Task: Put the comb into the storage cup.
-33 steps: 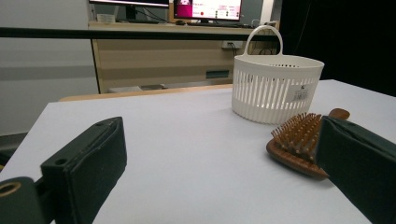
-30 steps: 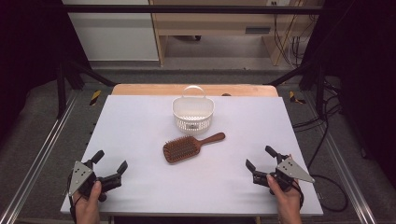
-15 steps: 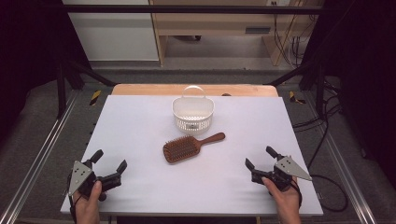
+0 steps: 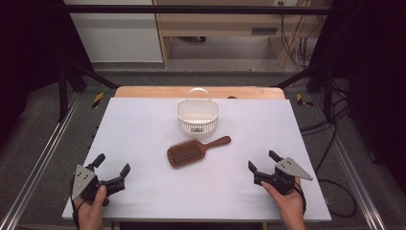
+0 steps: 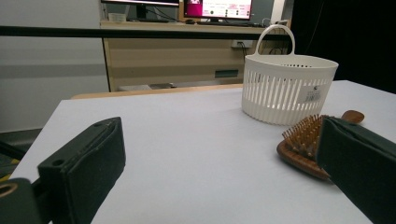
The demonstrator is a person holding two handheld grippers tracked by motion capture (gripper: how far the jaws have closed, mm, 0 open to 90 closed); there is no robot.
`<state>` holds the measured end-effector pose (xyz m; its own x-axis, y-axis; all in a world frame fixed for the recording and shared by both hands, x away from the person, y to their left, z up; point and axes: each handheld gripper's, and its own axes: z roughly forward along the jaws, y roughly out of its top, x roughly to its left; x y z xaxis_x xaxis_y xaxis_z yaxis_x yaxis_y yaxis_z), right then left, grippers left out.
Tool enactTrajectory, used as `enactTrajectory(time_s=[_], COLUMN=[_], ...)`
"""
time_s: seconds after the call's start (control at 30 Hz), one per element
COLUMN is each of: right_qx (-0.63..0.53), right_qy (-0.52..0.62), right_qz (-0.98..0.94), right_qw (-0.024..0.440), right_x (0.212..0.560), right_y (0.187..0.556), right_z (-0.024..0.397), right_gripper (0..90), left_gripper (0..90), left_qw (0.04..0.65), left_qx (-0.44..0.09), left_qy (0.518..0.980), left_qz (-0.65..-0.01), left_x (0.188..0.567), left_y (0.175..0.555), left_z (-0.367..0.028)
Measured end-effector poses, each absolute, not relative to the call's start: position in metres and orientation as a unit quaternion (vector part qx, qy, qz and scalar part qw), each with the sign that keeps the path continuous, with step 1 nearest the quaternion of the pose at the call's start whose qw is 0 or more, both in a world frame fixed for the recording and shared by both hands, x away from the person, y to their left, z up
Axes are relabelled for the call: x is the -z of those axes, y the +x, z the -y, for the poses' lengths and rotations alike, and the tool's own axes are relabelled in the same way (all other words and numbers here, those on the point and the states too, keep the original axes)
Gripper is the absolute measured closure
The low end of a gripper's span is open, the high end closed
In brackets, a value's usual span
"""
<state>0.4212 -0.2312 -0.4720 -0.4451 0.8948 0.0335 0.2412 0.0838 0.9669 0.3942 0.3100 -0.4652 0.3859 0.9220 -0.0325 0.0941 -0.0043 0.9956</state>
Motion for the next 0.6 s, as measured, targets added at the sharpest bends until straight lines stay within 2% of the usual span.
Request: enactTrajectory(time_s=[0.27,0.37,0.6], right_qx=[-0.486,-0.467,-0.437], right_qy=[0.413,0.409,0.413], right_qz=[-0.708,-0.727,-0.744], right_qw=[0.303,0.294,0.292], right_x=[0.459,0.446,0.424], right_y=[0.440,0.456,0.490], right_z=[0.206,0.194,0.182], right_gripper=[16.7,21.6,26.6], left_gripper=[1.8,1.9,2.0], left_qw=[0.571,0.572,0.569], left_qx=[-0.362,-0.361,-0.361], left_qy=[0.605,0.605,0.608], left_qz=[-0.421,-0.421,-0.419], left_x=[0.465,0.465,0.465], left_y=[0.394,0.395,0.395], left_z=[-0.313,-0.313,-0.312])
